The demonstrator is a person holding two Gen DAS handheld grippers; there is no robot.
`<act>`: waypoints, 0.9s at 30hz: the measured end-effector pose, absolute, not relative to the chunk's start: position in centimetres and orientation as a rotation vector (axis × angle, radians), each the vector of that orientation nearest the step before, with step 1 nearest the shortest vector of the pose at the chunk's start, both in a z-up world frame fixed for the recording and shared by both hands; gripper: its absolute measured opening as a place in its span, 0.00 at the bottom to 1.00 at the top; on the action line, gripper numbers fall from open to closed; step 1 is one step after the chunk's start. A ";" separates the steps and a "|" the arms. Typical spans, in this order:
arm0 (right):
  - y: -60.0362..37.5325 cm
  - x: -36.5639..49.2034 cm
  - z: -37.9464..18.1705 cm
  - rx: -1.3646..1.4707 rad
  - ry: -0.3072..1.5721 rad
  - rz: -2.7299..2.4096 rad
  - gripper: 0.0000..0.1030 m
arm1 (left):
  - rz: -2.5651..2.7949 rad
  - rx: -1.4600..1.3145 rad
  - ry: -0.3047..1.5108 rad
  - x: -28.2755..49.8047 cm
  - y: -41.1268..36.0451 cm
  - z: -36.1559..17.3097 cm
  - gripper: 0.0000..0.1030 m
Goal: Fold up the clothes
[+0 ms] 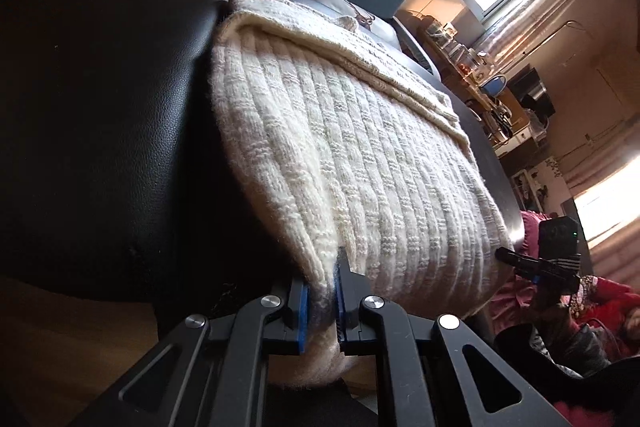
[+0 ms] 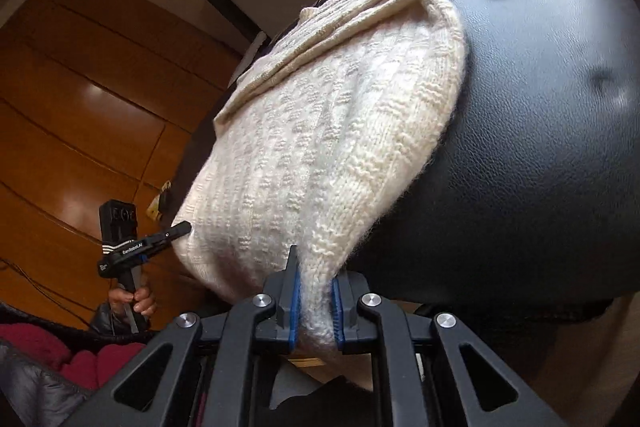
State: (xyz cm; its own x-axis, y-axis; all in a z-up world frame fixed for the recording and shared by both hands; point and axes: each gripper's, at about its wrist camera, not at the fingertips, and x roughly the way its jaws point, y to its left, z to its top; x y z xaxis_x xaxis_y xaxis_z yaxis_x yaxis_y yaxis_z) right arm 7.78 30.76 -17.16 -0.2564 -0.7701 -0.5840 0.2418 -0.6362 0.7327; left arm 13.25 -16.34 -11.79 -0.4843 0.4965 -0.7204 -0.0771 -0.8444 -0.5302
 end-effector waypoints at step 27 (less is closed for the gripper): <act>31.7 -16.0 -19.5 1.319 -1.529 -1.788 0.24 | 1.938 -1.306 -1.667 -12.8 -24.8 -12.9 0.11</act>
